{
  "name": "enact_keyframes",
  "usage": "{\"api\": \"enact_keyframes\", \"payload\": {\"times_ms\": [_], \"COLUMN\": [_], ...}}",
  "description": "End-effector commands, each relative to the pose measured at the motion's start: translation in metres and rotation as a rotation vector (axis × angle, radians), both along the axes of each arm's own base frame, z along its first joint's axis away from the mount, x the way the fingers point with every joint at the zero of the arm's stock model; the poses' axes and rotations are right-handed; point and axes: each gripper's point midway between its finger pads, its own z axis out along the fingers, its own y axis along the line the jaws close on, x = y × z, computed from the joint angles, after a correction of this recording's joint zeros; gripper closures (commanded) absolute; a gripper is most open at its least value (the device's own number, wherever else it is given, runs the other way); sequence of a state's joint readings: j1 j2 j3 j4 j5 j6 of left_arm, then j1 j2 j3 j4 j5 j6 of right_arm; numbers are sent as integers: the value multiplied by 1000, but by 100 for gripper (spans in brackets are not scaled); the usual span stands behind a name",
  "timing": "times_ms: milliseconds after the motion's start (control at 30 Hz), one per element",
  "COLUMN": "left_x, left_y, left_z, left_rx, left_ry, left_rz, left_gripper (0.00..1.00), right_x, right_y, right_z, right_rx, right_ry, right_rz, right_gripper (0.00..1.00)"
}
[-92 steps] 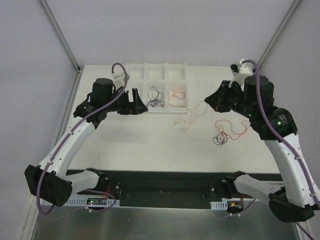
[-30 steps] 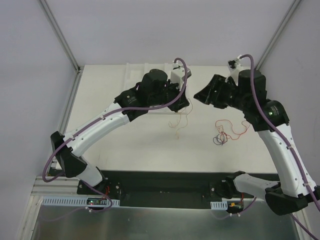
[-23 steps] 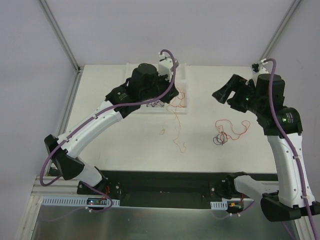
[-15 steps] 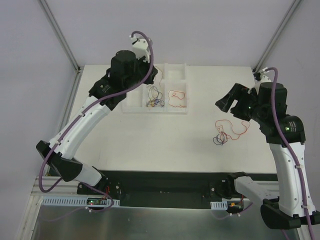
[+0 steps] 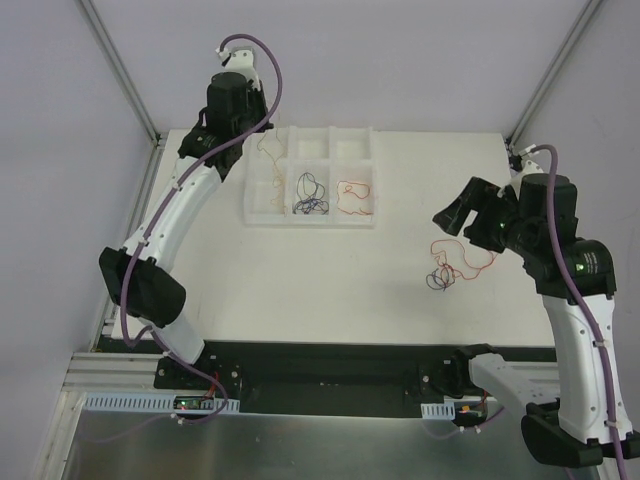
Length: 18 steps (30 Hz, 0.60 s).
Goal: Untangle the cables
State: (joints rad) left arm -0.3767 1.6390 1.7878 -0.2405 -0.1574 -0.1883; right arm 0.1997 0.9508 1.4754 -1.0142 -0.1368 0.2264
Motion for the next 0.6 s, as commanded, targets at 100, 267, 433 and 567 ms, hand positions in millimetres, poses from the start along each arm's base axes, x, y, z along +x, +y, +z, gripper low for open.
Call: {"api": "enact_keyframes", "payload": {"times_ms": [100,267,433,567], "left_x": [32,47,68,84], "left_y": [14,15,25,35], "left_z": [-9,-48,-93,-104], "left_rx": [-53,-36,-67,-26], "left_ry": [0,70,137,125], "left_rz": [10,19,49,86], "left_gripper": [100,100,100,100], "right_x": [-16,-17,-18,-17], "right_y": [-13,-18,-22,-22], "right_z": [11,14,16,15], "right_rx": [-35,-56,-73,-77], "right_ry": [-37,-51,-58,-48], "right_rz": [-28,-46,-54,-51], "right_gripper": [21,21,20,19]}}
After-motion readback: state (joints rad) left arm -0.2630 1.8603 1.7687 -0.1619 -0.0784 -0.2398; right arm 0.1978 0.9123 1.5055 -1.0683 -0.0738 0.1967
